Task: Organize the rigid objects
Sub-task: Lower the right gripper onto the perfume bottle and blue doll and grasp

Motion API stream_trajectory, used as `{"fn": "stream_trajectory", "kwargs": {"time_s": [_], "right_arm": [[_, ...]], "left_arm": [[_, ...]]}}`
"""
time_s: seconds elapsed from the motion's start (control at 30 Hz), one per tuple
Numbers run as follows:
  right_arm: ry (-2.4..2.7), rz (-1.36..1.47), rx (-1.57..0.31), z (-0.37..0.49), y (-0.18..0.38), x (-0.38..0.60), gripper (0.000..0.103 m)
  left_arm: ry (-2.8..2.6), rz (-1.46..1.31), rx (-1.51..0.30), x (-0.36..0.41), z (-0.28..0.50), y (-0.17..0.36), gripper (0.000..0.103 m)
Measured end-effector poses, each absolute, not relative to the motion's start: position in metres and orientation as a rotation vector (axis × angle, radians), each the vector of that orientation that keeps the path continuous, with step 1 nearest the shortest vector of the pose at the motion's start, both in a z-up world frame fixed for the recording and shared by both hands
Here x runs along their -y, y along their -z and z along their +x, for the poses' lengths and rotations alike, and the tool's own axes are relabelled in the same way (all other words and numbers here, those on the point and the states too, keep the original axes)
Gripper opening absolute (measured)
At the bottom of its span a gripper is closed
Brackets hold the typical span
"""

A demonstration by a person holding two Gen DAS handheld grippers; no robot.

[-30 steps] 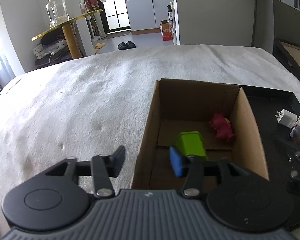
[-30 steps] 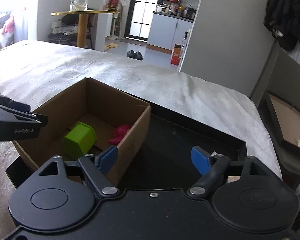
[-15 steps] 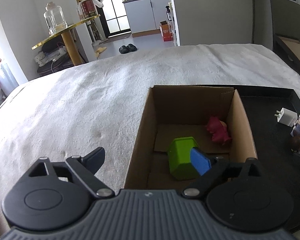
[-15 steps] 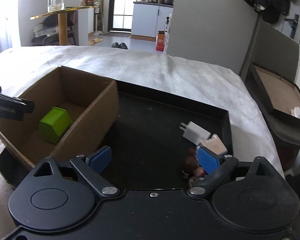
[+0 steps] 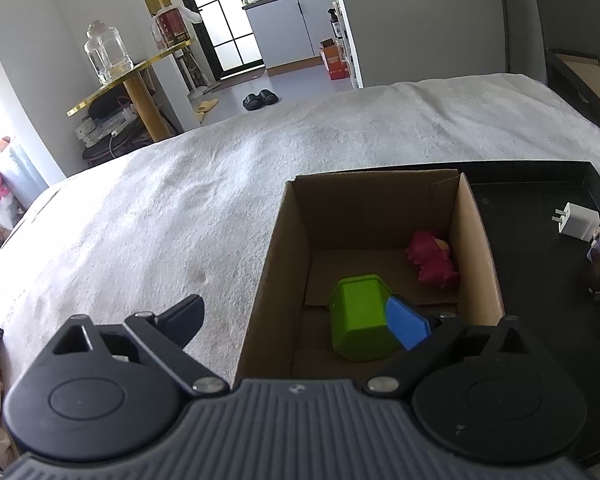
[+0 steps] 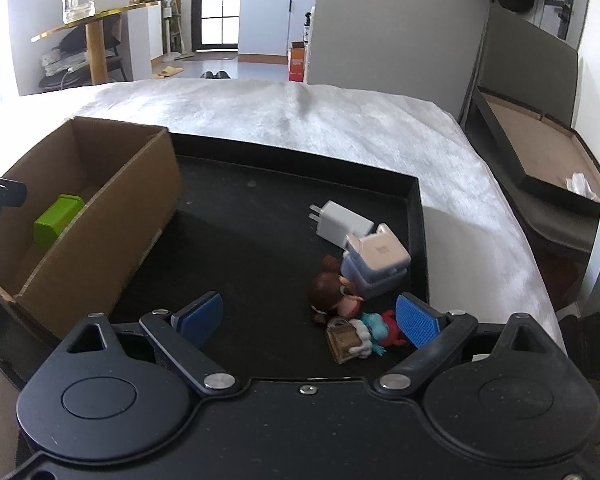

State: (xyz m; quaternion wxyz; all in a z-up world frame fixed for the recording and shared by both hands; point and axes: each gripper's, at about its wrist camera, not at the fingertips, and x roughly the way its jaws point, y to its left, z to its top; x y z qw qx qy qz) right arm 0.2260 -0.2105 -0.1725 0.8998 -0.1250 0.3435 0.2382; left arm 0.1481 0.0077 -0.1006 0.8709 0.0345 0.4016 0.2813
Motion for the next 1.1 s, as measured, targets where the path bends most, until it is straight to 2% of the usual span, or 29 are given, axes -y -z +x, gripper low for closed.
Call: {"fn": "stream_trajectory", "kwargs": {"time_s": [0.23,0.43,0.5,0.63,0.77,0.93,1.0,1.07,1.1], "right_arm": [[-0.470,-0.240,-0.755,0.241,0.190,0.226,0.086],[-0.466,-0.234,-0.789,0.250,0.203,0.232,0.071],[-0.468,-0.234,-0.805,0.254,0.209,0.233,0.064],[-0.480,-0.239,-0.832,0.256,0.217,0.233,0.037],[-0.482,-0.236,-0.863,0.255,0.224,0.234,0.022],[-0.495,-0.218,-0.882,0.249,0.224,0.236,0.021],[-0.497,-0.195,-0.874,0.249,0.220,0.239,0.025],[-0.492,-0.190,-0.850,0.248,0.215,0.241,0.053],[-0.490,-0.195,-0.833,0.248,0.214,0.241,0.057]], "left_arm": [[-0.591,0.098,-0.858,-0.001,0.153,0.104,0.098],[-0.599,0.110,-0.870,0.001,0.157,0.106,0.098],[-0.601,0.113,-0.871,0.002,0.157,0.106,0.098],[-0.603,0.117,-0.874,0.004,0.158,0.106,0.098],[-0.602,0.116,-0.873,0.004,0.158,0.106,0.098],[-0.603,0.111,-0.876,0.004,0.157,0.105,0.098],[-0.606,0.113,-0.869,0.005,0.156,0.103,0.098],[-0.606,0.110,-0.866,0.004,0.156,0.104,0.098],[-0.607,0.107,-0.866,0.004,0.155,0.104,0.098]]}}
